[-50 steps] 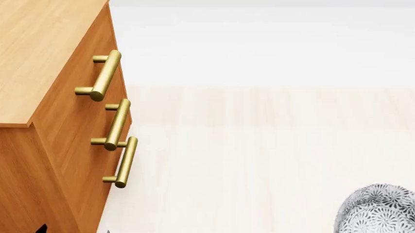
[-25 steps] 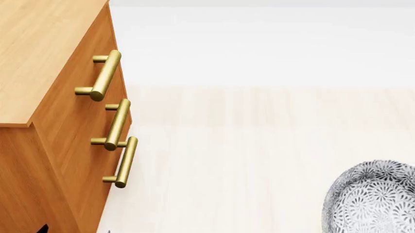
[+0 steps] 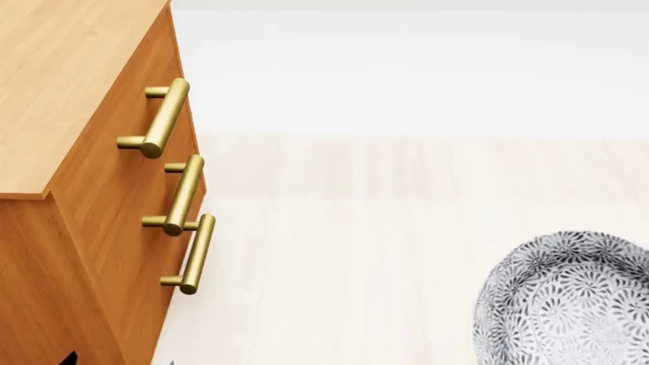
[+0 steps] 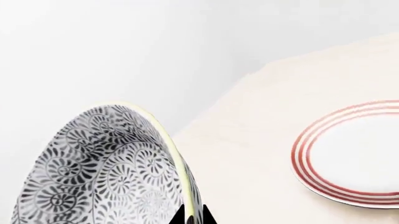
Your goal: Put the bowl on top of the cabinet.
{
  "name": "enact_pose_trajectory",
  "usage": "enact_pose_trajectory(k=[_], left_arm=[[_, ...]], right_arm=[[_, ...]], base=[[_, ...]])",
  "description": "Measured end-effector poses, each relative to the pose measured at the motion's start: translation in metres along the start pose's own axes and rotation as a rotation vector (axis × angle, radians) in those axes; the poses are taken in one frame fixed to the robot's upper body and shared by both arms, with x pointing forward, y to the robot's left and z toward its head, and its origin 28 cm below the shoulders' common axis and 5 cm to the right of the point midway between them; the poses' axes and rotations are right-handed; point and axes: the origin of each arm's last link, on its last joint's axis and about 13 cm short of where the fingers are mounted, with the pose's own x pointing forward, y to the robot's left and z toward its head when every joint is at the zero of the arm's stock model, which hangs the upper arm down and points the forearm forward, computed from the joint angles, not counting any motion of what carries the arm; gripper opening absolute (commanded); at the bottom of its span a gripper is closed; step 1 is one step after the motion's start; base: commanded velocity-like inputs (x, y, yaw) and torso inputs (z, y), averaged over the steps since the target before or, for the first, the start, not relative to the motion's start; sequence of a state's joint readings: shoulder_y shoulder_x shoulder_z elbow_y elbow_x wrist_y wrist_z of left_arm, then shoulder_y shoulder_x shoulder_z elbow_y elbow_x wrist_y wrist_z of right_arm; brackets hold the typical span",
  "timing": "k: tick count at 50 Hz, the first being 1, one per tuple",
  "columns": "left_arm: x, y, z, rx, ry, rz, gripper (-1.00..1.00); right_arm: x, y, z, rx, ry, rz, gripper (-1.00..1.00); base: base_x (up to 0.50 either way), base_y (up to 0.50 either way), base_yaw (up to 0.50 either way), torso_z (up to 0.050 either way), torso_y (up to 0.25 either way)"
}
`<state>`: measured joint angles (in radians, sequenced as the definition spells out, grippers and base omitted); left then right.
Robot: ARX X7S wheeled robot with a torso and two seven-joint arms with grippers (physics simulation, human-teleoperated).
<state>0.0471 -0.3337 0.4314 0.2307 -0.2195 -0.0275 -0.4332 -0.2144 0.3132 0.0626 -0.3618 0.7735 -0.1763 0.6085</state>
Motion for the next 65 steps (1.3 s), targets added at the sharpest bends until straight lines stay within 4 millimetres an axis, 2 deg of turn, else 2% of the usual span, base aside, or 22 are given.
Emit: enact_pose_trajectory(k=[11, 24, 48, 65], left_arm=[[0.0, -0.001, 0.0, 0.0, 0.001, -0.003, 1.0], [0.001, -0.001, -0.001, 0.0, 0.006, -0.008, 1.0], [-0.001, -0.002, 0.0, -0.006, 0.002, -0.025, 1.0], [-0.005, -0.003, 0.006, -0.01, -0.017, -0.046, 1.0]], right_arm=[[-0.015, 0.007, 0.002, -0.169, -0.174, -0.073, -1.0], [-0.019, 0.017, -0.006, -0.354, -0.357, -0.159, -1.0], [0.015, 0.054, -0.01, -0.602, -0.412, -0.173, -1.0], [0.05, 0.082, -0.021, -0.716, -0.392, -0.115, -1.0]], base=[[0.0, 0.0, 0.0, 0.0, 0.0], [0.0, 0.0, 0.0, 0.0, 0.001], [0.0, 0.0, 0.0, 0.0, 0.0], [0.0, 0.0, 0.0, 0.0, 0.0]])
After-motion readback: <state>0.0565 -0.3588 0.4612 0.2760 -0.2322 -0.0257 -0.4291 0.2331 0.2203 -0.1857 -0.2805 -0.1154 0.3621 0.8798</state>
